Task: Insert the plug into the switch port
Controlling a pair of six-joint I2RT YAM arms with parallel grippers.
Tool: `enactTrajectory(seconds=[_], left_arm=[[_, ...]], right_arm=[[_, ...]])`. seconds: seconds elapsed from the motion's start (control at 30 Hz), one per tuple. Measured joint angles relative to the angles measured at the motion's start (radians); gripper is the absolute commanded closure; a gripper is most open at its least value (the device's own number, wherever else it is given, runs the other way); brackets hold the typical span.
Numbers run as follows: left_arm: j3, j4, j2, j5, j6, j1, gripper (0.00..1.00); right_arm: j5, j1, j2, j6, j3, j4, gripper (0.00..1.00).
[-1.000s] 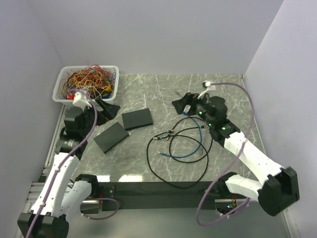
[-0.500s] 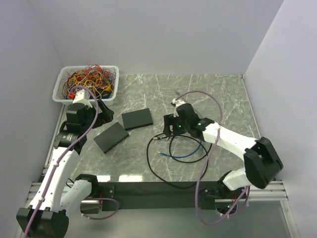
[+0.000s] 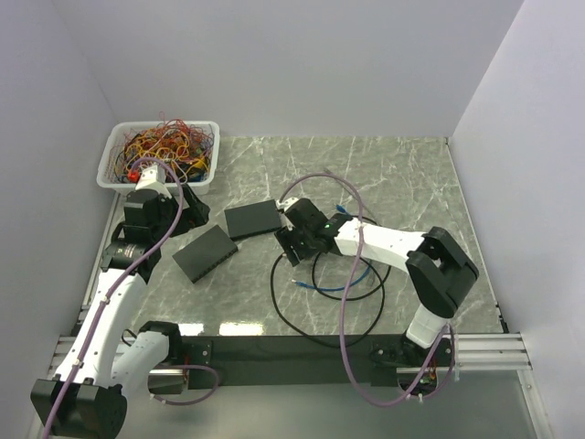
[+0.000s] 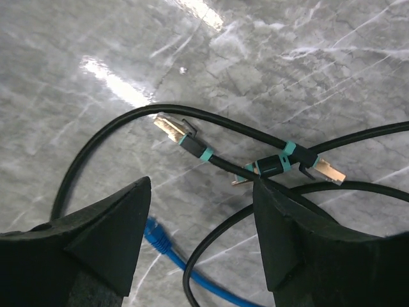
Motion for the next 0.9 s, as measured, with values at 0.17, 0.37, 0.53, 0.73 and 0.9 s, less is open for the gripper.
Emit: enactTrajectory(seconds=[0.17,0.37,0.53,0.73,0.9], left_arm=[[0.000,0.000,0.000,0.000,0.000,0.000,0.02],[0.000,0.000,0.000,0.000,0.000,0.000,0.02],[0.000,0.000,0.000,0.000,0.000,0.000,0.02],[0.000,0.000,0.000,0.000,0.000,0.000,0.02],[0.000,0.000,0.000,0.000,0.000,0.000,0.02]], right_arm=[[0.023,0.001,0.039,-0.011,0.005,-0.004,0.30],[0.075,0.001,0.067,-0.010,0.005,0.008,0.30],[0.090,0.002,0.101,-0.010,0.006,0.018,0.31],[0.112,0.008,0.123,-0.010,0.028,0.020,0.32],[0.153,0.029,0.136,-0.015,0.046,0.018,0.32]])
